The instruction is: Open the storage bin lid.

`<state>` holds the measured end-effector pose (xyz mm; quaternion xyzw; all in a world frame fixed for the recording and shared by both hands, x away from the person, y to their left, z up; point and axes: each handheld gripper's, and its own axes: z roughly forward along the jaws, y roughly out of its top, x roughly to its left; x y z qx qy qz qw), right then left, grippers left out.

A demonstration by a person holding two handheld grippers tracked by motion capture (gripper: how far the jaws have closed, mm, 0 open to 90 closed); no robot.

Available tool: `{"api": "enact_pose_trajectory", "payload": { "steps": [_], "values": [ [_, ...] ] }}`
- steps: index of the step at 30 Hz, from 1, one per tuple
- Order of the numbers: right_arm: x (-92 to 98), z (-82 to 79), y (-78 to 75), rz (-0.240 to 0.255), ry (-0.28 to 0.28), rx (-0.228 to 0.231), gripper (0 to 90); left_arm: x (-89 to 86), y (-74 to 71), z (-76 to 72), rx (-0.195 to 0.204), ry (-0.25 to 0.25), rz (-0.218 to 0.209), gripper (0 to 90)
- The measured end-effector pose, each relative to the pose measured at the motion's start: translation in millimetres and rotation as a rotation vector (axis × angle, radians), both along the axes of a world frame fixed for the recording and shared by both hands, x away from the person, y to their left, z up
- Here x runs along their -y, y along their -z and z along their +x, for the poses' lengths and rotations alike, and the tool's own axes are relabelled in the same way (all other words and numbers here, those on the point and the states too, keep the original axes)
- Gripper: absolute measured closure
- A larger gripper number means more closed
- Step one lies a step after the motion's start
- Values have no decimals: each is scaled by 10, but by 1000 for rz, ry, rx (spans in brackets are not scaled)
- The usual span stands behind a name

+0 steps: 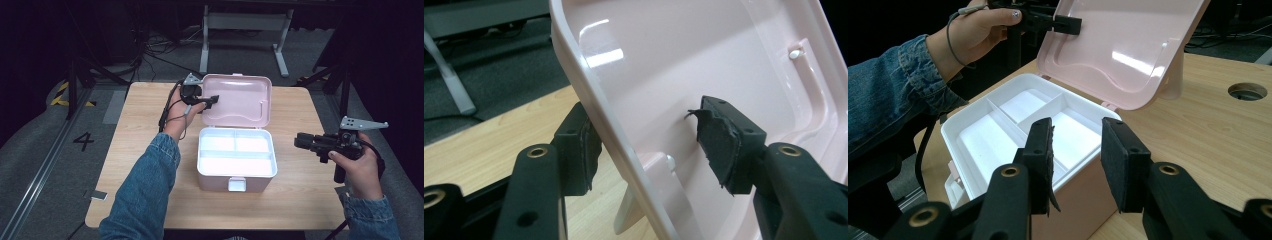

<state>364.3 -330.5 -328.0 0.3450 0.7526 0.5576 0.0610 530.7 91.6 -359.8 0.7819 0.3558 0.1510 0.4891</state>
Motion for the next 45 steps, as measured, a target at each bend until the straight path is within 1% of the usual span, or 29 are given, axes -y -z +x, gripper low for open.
{"api": "enact_pose_trajectory", "payload": {
  "steps": [7, 9, 11, 12, 13, 14, 15, 17, 18, 25, 26, 28, 32, 33, 34, 37, 38, 44, 45],
  "values": [
    [-2, 9, 11, 1, -3, -5, 666, 26, 64, 30, -36, -15, 19, 419],
    [1, 15, 17, 2, -4, -8, 666, 40, 79, 39, -40, -14, 23, 399],
    [1, 15, 19, 2, -6, -10, 666, 39, 94, 49, -56, -11, 24, 392],
    [1, 14, 18, 3, -4, -10, 666, 37, 104, 56, -52, -12, 20, 392],
    [2, 13, 16, 6, -5, -12, 666, 33, 116, 57, -63, -12, 16, 391],
    [3, 14, 16, 7, -5, -13, 666, 27, 123, 65, -60, -10, 19, 391],
    [4, 15, 18, 7, -3, -12, 666, 27, 137, 64, -73, -12, 11, 391],
    [11, 25, 25, 5, 2, -11, 668, 26, 168, 77, -83, -13, 1, 389],
    [11, 25, 25, 5, 2, -11, 668, 26, 168, 77, -83, -13, 1, 388],
    [17, 42, 41, 6, 2, -14, 669, 13, 252, 103, -137, -19, -15, 378],
    [16, 41, 41, 6, 4, -18, 669, 11, 260, 110, -139, -20, -16, 378],
    [17, 44, 43, 6, 8, -15, 672, 16, 263, 105, -158, -30, -15, 377],
    [22, 43, 43, 9, 10, -17, 672, 16, 270, 112, -161, -32, -12, 376],
    [22, 43, 43, 8, 11, -18, 672, 17, 272, 112, -169, -33, -14, 376],
    [22, 42, 43, 9, 12, -19, 672, 16, 271, 112, -173, -35, -9, 375],
    [20, 41, 43, 9, 11, -18, 672, 23, 281, 115, -181, -44, -14, 374],
    [21, 40, 42, 9, 11, -18, 671, 26, 282, 113, -195, -50, -9, 371],
    [26, 41, 43, 9, 12, -17, 670, 34, 296, 119, -216, -61, -7, 362],
    [26, 41, 44, 8, 12, -16, 669, 38, 299, 118, -226, -65, -7, 359]
  ]
}}
